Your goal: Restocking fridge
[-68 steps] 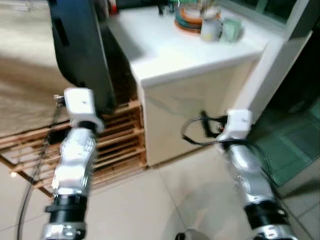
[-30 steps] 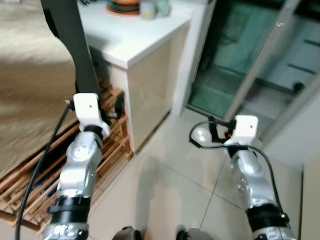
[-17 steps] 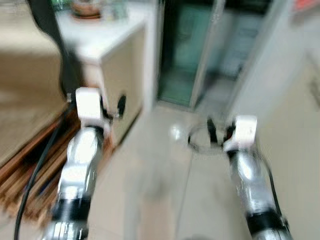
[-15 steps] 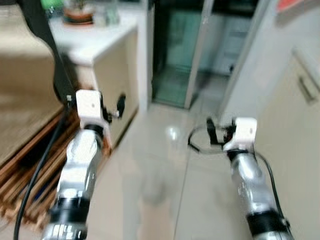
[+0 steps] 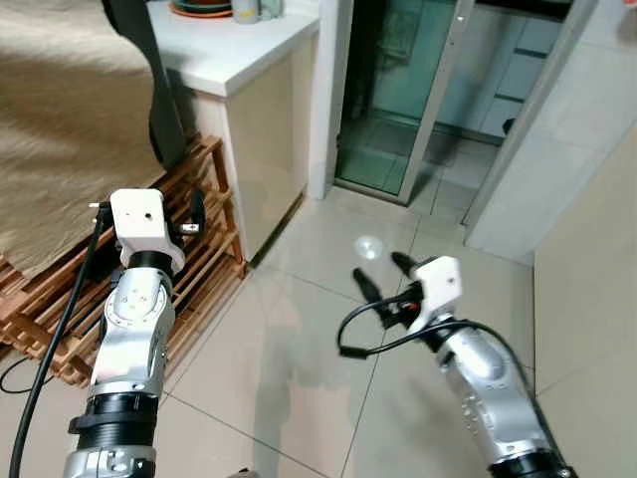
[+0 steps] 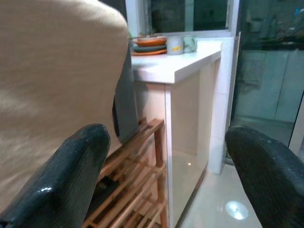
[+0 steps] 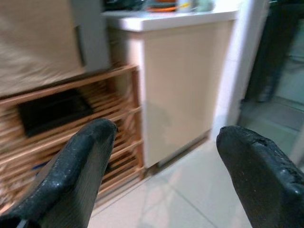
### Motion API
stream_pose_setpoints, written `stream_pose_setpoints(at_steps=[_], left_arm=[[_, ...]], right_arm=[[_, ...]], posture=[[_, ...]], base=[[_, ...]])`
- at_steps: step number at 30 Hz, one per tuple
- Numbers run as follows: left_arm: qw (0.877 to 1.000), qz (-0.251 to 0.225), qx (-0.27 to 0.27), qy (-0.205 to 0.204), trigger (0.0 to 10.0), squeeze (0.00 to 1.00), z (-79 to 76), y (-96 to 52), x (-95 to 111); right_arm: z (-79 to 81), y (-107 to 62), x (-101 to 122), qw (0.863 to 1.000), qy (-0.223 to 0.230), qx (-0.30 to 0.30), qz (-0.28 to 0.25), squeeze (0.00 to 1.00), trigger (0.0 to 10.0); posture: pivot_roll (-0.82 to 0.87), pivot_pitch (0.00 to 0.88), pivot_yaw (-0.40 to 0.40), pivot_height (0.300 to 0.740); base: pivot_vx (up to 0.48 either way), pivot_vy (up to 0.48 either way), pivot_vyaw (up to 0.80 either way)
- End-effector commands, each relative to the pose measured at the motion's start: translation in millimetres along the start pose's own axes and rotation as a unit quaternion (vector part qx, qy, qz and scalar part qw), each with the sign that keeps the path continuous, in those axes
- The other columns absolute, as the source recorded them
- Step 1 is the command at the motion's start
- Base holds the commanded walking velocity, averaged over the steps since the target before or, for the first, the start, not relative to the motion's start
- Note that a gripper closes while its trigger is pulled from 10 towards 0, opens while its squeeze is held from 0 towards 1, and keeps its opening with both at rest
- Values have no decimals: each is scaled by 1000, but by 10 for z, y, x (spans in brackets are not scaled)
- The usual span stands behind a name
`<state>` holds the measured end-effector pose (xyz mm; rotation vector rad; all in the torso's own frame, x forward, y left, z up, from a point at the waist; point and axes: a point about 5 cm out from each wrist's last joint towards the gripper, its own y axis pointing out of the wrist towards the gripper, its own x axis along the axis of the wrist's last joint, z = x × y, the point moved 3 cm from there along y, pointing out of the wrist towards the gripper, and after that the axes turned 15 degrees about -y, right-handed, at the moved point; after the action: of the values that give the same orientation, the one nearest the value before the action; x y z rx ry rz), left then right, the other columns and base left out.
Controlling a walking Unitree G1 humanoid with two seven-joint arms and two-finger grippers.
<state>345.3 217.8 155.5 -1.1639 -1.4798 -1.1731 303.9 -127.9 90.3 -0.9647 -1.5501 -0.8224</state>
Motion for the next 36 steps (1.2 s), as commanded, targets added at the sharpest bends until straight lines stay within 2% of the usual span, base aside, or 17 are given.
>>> stream_pose_setpoints(at_steps=[1, 5, 9, 15, 20, 22, 23, 24, 25, 26, 28, 36], left_arm=[[1000, -10, -15, -23, 10000, 0, -53, 59, 83], [999, -3, -3, -53, 10000, 0, -48, 103, 76], [999, 7, -12, -50, 10000, 0, -113, 111, 35], [998, 16, -9, -67, 10000, 0, -173, 125, -25], [997, 25, -13, -71, 10000, 0, -218, 121, -89], [997, 25, -14, -71, 10000, 0, -221, 122, -92], [999, 18, -28, -33, 10000, 0, -290, 133, -78], [999, 18, -28, -33, 10000, 0, -290, 133, -78], [999, 15, -40, -15, 10000, 0, -343, 140, -73], [999, 15, -40, -15, 10000, 0, -343, 140, -73], [998, 16, -48, -45, 10000, 0, -384, 160, -57], [998, 22, -40, -51, 10000, 0, -355, 224, -42]], right_arm=[[-183, -31, 17, 999, 18, -46, 1, 0, 10000], [-442, -141, -8, 992, 16, -125, 12, 0, 10000], [-676, -235, -7, 982, 5, -187, 25, 0, 10000], [-835, -260, 19, 973, 6, -231, 27, 0, 10000], [-1068, -370, 78, 957, -12, -288, 29, 0, 10000], [-1088, -385, 86, 956, -14, -293, 29, 0, 10000], [-1112, -402, 110, 954, -17, -299, 25, 0, 10000], [-1112, -402, 110, 954, -17, -299, 25, 0, 10000], [-1111, -401, 121, 954, -17, -299, 23, 0, 10000], [-1111, -401, 121, 954, -17, -299, 23, 0, 10000], [-1033, -356, 152, 958, -19, -285, 17, 0, 10000], [-964, -327, 136, 961, -12, -276, 20, 0, 10000]], posture=[[-28, 0, 6, 740], [-65, 0, 29, 740], [-77, 0, 27, 740], [-85, 0, 13, 740], [-102, 0, 9, 740], [-102, 0, 9, 740], [-105, 0, 7, 740], [-105, 0, 7, 740], [-104, 0, 6, 740], [-104, 0, 6, 740], [-108, 0, 4, 740], [-96, 0, -16, 740]], base=[[0, 0, 0], [461, 0, 0], [441, 0, 0], [449, 0, 0], [367, 309, 0], [364, 311, 0], [0, 0, 0], [0, 0, 0], [0, 0, 0], [0, 0, 0], [0, 176, 0], [0, 464, 0]])
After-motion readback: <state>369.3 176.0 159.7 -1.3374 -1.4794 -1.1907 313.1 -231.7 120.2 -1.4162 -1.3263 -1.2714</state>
